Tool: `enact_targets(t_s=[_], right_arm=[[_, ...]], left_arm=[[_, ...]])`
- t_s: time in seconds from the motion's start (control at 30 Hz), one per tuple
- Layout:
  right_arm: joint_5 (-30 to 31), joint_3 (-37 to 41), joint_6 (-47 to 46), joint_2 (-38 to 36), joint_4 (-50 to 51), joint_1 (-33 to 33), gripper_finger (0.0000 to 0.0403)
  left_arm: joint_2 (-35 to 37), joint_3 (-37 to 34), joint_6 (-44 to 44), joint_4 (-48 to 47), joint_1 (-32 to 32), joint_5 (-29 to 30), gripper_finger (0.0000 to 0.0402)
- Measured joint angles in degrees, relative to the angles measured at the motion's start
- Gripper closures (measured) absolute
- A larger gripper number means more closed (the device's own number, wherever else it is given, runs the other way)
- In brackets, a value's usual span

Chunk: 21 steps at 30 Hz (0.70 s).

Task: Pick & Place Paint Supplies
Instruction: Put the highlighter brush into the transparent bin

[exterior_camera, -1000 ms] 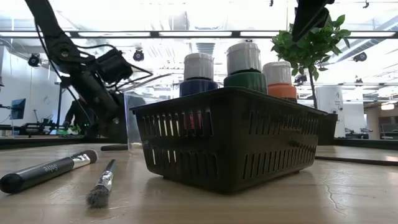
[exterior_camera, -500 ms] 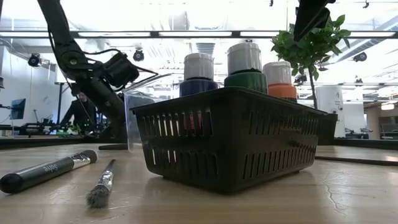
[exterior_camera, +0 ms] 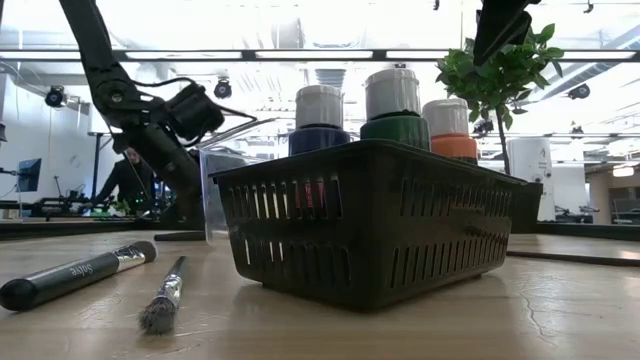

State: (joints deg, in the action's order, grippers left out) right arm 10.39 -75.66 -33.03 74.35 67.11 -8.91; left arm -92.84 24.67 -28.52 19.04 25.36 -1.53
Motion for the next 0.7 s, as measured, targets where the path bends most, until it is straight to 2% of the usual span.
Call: enact_targets(t_s=[0.2, 0.47, 0.7], right_arm=[[0.0, 0.0, 0.0, 0.0, 0.0, -0.1, 0.0296], [0.0, 0.0, 0.0, 0.0, 0.0, -0.1, 0.0296], [0.0, 0.0, 0.0, 0.0, 0.0, -0.2, 0.0296]], left_arm=[[0.0, -0.1, 1.3, -0.8, 0.0, -0.7, 0.039], [1.1, -0.1, 4.2, -2.1, 0.0, -6.3, 0.0399], [10.0, -0.8, 6.6, -12.1, -0.3, -8.6, 0.04]])
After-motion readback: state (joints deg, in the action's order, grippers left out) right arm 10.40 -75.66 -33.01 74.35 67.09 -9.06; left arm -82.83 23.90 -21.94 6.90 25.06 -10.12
